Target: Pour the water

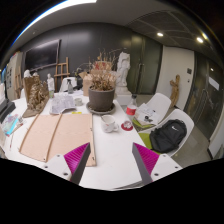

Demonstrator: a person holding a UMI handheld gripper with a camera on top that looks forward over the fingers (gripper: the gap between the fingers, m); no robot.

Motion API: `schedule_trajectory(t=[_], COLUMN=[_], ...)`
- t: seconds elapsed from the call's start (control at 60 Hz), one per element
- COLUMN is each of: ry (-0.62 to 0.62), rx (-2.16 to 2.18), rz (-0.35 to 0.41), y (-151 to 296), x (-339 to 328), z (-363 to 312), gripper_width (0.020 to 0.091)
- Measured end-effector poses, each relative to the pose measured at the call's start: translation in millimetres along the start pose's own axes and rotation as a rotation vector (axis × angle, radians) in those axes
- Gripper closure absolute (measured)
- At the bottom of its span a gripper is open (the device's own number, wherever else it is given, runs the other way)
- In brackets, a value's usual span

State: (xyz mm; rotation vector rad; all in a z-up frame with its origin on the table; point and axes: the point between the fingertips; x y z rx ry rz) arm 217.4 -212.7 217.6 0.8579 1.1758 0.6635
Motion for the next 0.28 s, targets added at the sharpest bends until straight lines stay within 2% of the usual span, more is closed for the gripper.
schedule_trajectory(t=[0.283], ry=[-0.001], rx=[-0.032], rz=[0.005], y=[-3.2], x=[2.0], z=[0.1], gripper_width=[0.0249])
Point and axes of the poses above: the point between the fingertips, and its own axes, seen from behind it with the camera up: z to the right, y up, x forward, the way the camera looks, and after that the axes turned 8 degrees about -y, right-handed
